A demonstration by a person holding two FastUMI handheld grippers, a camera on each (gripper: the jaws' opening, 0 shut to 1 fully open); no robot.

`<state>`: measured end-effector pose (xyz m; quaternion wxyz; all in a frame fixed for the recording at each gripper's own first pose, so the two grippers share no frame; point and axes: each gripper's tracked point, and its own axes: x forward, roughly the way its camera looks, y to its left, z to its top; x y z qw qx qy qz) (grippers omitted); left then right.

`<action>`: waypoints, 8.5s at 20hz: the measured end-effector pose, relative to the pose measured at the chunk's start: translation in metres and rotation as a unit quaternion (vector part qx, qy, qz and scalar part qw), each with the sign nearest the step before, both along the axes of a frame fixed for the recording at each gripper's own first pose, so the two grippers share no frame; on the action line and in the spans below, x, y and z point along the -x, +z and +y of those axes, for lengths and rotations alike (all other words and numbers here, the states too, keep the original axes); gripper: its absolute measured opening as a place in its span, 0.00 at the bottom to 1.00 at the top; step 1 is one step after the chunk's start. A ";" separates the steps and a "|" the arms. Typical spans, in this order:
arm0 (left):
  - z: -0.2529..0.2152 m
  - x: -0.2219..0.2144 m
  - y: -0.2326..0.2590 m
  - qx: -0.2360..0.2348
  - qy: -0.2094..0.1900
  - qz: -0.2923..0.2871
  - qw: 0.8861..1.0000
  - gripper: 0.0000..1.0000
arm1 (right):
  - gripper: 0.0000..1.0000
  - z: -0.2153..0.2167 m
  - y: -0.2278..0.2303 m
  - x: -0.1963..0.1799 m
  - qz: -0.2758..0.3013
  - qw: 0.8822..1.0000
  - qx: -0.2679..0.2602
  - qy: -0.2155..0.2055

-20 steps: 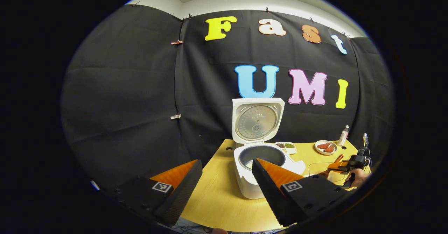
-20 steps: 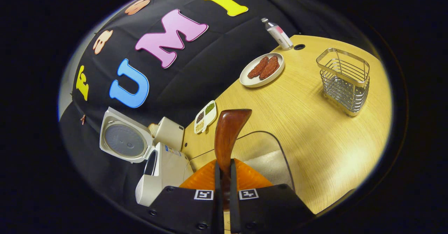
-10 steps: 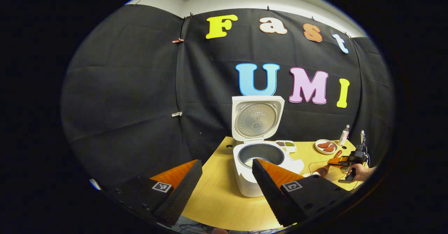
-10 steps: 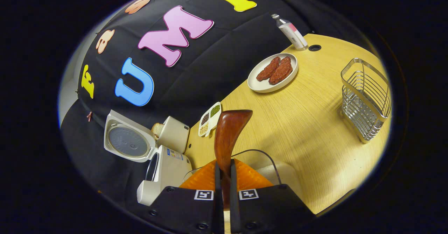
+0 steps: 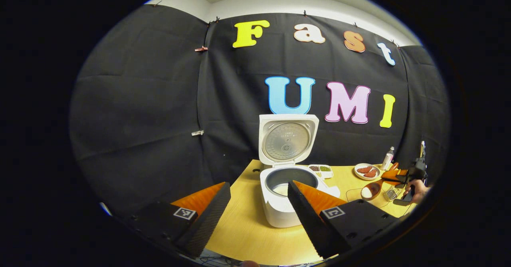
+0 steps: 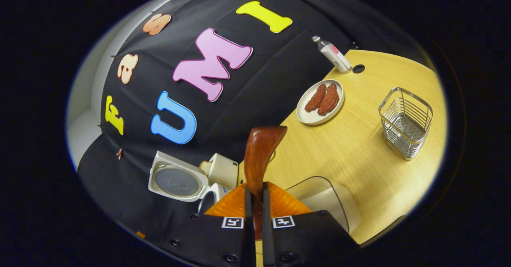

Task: Close the left gripper, press the button to open the rice cooker; take a wooden spoon from the chopstick holder with the right hand, scoop a spoonful of rice and pour it into the rice cooker, then put the wooden spoon back into the chopstick holder.

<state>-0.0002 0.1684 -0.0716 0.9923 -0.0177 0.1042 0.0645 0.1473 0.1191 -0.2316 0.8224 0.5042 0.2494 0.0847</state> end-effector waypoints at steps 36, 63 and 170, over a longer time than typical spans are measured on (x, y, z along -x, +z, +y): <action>-0.002 0.010 -0.049 0.071 -0.042 0.033 0.996 0.96 | 0.11 0.270 0.138 -0.111 -0.129 0.975 0.173 0.050; -0.005 0.022 -0.055 0.068 -0.042 0.050 0.996 0.95 | 0.11 0.353 0.178 -0.057 -0.423 0.724 0.508 0.196; -0.050 -0.365 0.135 -0.009 -0.044 -0.115 0.992 0.95 | 0.99 -0.145 0.276 0.208 -0.232 0.807 0.525 -0.141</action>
